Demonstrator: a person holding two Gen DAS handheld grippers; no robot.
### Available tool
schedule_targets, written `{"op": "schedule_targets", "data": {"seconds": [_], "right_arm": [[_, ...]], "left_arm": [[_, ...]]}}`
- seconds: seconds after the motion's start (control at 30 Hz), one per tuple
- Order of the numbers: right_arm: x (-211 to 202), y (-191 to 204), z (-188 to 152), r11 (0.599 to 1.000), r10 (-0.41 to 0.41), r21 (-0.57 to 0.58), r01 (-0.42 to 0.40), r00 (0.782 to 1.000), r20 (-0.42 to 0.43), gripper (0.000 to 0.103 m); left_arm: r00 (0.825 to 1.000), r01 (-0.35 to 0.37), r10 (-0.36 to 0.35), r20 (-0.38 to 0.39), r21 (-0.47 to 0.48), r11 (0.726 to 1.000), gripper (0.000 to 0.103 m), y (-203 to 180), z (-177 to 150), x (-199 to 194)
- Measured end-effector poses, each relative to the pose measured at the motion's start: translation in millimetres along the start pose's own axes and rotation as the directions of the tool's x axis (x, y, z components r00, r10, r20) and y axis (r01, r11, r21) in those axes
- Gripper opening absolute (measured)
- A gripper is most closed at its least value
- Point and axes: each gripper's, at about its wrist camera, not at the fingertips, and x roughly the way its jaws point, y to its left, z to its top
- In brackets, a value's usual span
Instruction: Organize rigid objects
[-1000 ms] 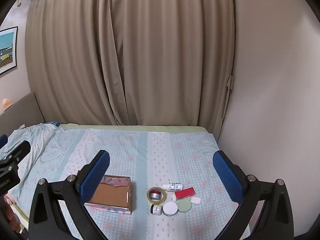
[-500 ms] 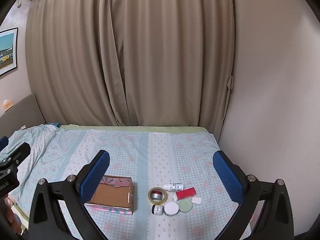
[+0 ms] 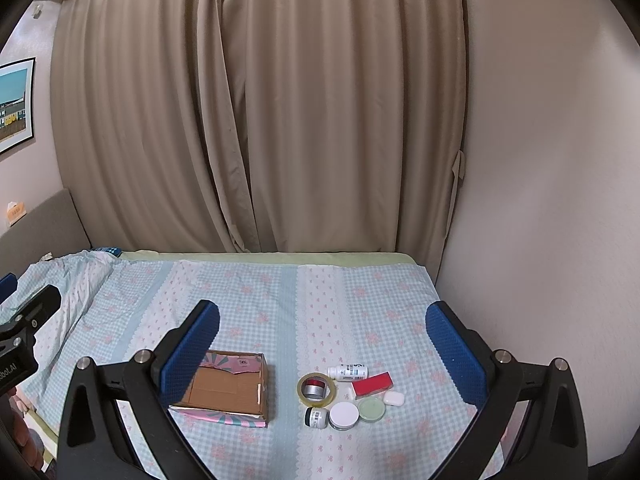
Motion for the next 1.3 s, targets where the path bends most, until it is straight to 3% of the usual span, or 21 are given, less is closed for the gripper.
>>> {"op": "schedule_targets", "data": {"seconds": [1.3], "right_arm": [[-10,5,-3,1.000,-0.016,0.003,0.016,1.000,0.004,0.103]], "left_arm": [[1.000,0.014,-0.014,-0.002,-0.004,1.000,0.103,3,-1,3]]}}
